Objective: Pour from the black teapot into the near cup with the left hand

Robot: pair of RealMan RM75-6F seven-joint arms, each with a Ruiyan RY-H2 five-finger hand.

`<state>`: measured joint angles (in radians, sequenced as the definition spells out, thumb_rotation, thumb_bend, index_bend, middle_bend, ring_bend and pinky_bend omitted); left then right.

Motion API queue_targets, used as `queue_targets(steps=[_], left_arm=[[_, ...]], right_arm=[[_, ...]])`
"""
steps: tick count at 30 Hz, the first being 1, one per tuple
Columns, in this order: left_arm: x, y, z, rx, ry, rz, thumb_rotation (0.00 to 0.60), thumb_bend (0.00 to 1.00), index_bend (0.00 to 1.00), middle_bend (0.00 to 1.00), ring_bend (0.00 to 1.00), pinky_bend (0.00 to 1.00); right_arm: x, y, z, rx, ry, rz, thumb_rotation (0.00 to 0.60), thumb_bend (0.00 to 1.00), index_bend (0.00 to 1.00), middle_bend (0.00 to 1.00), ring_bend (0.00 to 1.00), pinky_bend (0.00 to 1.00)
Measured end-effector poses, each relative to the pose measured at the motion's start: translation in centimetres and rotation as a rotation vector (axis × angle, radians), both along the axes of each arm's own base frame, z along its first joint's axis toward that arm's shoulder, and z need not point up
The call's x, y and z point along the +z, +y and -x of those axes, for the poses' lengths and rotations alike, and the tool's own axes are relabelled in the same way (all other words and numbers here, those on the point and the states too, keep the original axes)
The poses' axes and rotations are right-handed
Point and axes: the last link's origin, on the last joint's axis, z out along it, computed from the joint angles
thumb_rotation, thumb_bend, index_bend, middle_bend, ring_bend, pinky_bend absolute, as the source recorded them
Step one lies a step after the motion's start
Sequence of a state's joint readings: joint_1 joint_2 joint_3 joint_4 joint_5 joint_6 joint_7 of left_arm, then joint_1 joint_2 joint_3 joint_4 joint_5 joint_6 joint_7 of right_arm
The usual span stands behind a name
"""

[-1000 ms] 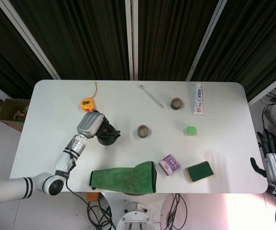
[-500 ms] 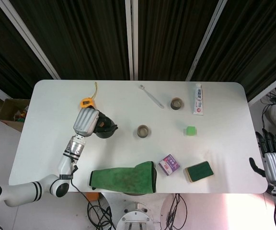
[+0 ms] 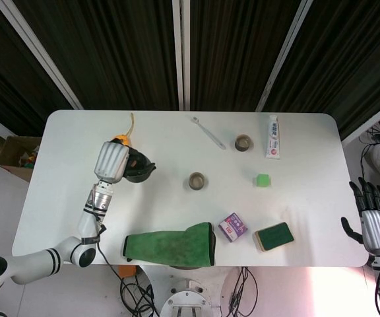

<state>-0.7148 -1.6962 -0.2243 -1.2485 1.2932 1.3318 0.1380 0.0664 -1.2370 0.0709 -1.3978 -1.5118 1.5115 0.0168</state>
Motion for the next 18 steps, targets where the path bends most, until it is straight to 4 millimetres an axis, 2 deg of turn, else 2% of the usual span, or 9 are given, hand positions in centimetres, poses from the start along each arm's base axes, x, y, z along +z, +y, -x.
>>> queue_targets(steps=[2, 6, 9, 12, 15, 17, 18], left_arm=[[-0.11, 0.03, 0.09, 0.003, 0.0, -0.007, 0.101, 0.15, 1.0, 1.0, 1.0, 0.58], [-0.33, 0.1, 0.25, 0.006, 0.003, -0.01, 0.083, 0.15, 1.0, 1.0, 1.0, 0.59], [-0.49, 0.13, 0.29, 0.008, 0.003, -0.009, 0.085, 0.16, 1.0, 1.0, 1.0, 0.59], [-0.53, 0.15, 0.28, 0.007, 0.008, -0.009, 0.118, 0.16, 1.0, 1.0, 1.0, 0.59], [-0.56, 0.13, 0.28, 0.008, 0.012, -0.006, 0.224, 0.16, 1.0, 1.0, 1.0, 0.58], [-0.6, 0.13, 0.31, 0.009, 0.017, -0.005, 0.341, 0.16, 1.0, 1.0, 1.0, 0.58], [-0.62, 0.13, 0.32, 0.011, 0.018, -0.004, 0.38, 0.16, 1.0, 1.0, 1.0, 0.58]], right_arm=[[0.0, 0.03, 0.03, 0.0, 0.0, -0.001, 0.6, 0.29, 0.0, 0.0, 0.0, 0.0], [0.1, 0.07, 0.11, -0.002, 0.0, 0.001, 0.6, 0.29, 0.0, 0.0, 0.0, 0.0], [0.17, 0.11, 0.18, -0.003, 0.0, 0.003, 0.6, 0.29, 0.0, 0.0, 0.0, 0.0], [0.15, 0.12, 0.22, -0.004, -0.001, 0.003, 0.6, 0.29, 0.0, 0.0, 0.0, 0.0], [0.07, 0.09, 0.24, -0.005, -0.001, -0.001, 0.6, 0.29, 0.0, 0.0, 0.0, 0.0], [0.03, 0.04, 0.21, -0.004, -0.001, -0.002, 0.6, 0.29, 0.0, 0.0, 0.0, 0.0], [0.02, 0.03, 0.19, -0.004, -0.001, -0.002, 0.6, 0.29, 0.0, 0.0, 0.0, 0.0]])
